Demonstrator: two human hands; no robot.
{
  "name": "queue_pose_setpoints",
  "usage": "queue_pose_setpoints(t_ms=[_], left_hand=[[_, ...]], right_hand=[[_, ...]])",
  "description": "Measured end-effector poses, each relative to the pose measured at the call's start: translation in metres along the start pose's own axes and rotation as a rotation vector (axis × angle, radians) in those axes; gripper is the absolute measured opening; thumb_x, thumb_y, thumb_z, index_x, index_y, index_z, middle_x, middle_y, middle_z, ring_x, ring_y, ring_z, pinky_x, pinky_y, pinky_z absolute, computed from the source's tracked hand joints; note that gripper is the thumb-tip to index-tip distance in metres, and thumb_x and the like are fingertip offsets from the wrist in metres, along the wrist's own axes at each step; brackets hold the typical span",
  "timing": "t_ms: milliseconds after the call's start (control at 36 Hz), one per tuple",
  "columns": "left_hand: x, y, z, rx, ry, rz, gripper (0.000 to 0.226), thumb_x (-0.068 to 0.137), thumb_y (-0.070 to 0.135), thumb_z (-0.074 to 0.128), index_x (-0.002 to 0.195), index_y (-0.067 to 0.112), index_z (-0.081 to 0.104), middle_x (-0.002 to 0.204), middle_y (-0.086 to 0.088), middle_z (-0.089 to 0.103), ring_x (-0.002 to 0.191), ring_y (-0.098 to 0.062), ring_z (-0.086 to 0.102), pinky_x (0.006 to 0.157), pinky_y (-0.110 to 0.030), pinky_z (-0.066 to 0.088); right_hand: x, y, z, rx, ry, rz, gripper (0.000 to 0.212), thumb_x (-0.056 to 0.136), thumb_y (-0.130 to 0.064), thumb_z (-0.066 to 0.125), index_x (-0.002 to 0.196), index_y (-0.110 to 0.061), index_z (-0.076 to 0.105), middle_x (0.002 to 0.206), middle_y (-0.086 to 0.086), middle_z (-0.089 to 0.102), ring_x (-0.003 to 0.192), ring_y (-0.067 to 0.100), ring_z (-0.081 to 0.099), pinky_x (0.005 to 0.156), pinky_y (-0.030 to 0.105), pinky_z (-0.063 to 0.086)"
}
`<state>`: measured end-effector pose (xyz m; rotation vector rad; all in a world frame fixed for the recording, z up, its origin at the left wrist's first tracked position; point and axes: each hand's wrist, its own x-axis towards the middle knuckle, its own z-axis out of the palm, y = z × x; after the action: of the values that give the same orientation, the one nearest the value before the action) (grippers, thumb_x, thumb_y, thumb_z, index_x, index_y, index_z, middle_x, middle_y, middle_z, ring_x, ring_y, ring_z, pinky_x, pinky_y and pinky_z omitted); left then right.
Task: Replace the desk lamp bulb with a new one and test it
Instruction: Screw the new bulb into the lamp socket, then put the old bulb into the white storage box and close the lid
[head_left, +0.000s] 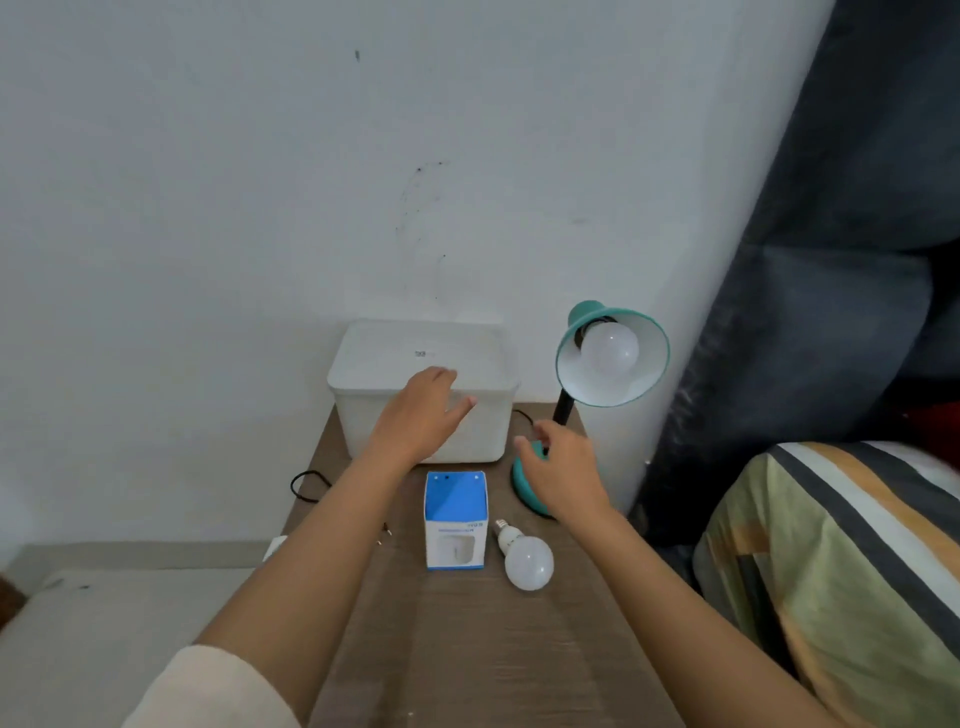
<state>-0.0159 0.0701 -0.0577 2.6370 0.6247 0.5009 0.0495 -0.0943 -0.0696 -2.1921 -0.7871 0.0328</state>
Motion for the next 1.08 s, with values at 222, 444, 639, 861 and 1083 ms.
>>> queue_pose_setpoints(t_ms=[222,444,639,861,1083], left_hand=[[0.01,-0.093,-0.022,-0.139,0.171,-0.373,0.074,0.092,0.053,0.037,0.143,0.0,0.024,0.15,-0.021,0.026,0.14,-0.034,0.023,0.115,-0.044,0.024],[0.025,-0.137,-0.019,-0.509,0.126,-0.388,0.041,0.094,0.039,0.049,0.125,0.014,0.047,0.116,0.004,0.054,0.101,-0.014,0.053,0.067,-0.016,0.042],[0.037,-0.133,-0.007,-0.933,0.196,-0.45,0.047,0.094,0.014,0.051,0.138,0.009,0.034,0.121,-0.002,0.049,0.1,-0.011,0.053,0.063,-0.005,0.048],[0.042,-0.121,-0.021,-0.972,0.27,-0.397,0.046,0.095,0.016,0.049,0.139,0.017,0.034,0.124,-0.001,0.052,0.105,-0.013,0.052,0.071,-0.013,0.044],[0.015,-0.092,-0.056,-0.927,0.359,-0.327,0.042,0.096,0.014,0.046,0.136,0.022,0.037,0.103,0.016,0.052,0.086,0.009,0.048,0.055,0.004,0.04]], right_hand=[[0.061,-0.003,0.044,0.161,-0.035,0.088,0.027,0.096,-0.033,0.041,0.101,-0.007,0.048,0.096,0.007,0.049,0.094,0.023,0.049,0.077,0.028,0.031],[0.122,0.0,0.069,0.294,-0.072,0.232,0.06,0.092,-0.038,0.049,0.141,-0.006,0.033,0.143,0.014,0.045,0.13,0.032,0.043,0.105,0.038,0.038],[0.131,0.004,0.078,0.365,0.022,0.203,0.057,0.088,-0.032,0.056,0.137,-0.009,0.039,0.136,0.012,0.051,0.123,0.029,0.049,0.102,0.041,0.041],[0.131,-0.008,0.072,0.488,0.113,0.161,0.064,0.09,-0.032,0.056,0.145,-0.018,0.028,0.149,0.003,0.038,0.135,0.022,0.038,0.109,0.03,0.03],[0.105,-0.034,0.044,0.563,0.14,0.086,0.065,0.091,-0.033,0.055,0.147,-0.02,0.025,0.153,0.0,0.03,0.141,0.018,0.027,0.103,0.02,0.022]])
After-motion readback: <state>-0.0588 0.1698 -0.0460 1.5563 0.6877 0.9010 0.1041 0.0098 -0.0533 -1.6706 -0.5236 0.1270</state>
